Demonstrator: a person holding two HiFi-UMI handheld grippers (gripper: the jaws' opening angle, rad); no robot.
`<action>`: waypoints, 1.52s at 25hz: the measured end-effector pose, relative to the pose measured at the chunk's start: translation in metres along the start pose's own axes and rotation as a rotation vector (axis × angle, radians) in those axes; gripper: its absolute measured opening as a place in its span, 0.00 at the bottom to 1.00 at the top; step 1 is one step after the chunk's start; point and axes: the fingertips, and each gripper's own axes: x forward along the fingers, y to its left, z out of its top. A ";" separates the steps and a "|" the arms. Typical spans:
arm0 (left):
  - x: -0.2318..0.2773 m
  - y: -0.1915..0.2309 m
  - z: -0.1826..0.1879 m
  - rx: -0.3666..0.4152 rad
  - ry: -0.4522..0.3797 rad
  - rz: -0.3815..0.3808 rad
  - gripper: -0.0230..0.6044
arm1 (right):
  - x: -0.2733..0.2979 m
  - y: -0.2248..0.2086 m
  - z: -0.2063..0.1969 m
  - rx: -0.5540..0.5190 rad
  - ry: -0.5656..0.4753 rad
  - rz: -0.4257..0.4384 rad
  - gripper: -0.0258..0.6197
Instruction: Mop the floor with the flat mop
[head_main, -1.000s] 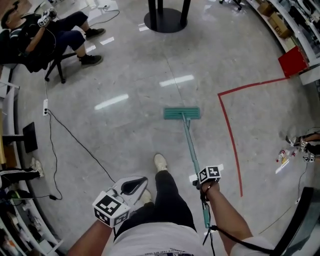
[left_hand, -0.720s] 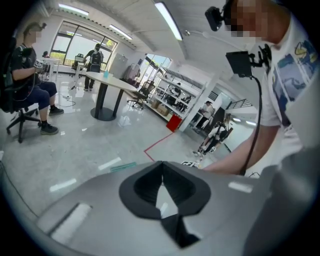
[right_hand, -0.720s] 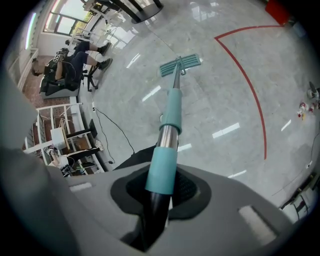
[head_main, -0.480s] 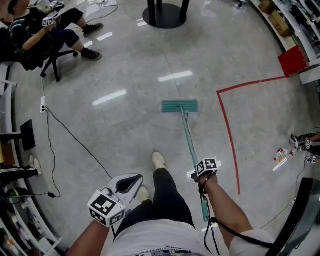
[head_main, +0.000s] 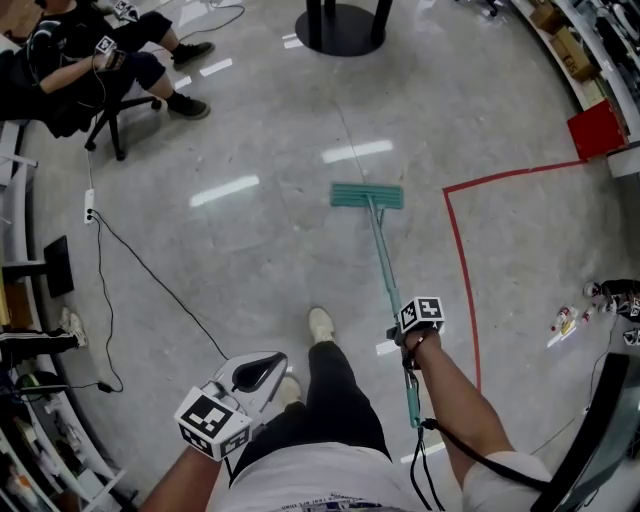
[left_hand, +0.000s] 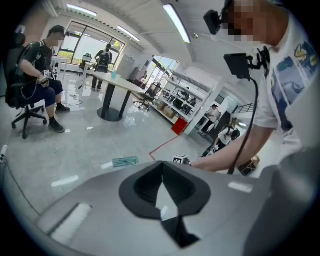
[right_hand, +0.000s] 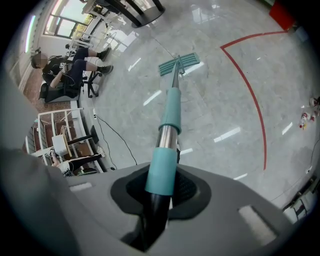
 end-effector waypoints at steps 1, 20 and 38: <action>0.000 0.002 0.002 0.000 -0.001 0.004 0.04 | -0.002 0.001 0.008 -0.003 0.000 0.000 0.13; 0.007 0.019 0.009 -0.053 0.011 0.047 0.04 | -0.045 0.011 0.164 -0.064 -0.050 -0.065 0.13; 0.007 0.020 -0.007 -0.052 0.031 0.043 0.04 | -0.070 0.012 0.192 -0.045 -0.132 -0.047 0.12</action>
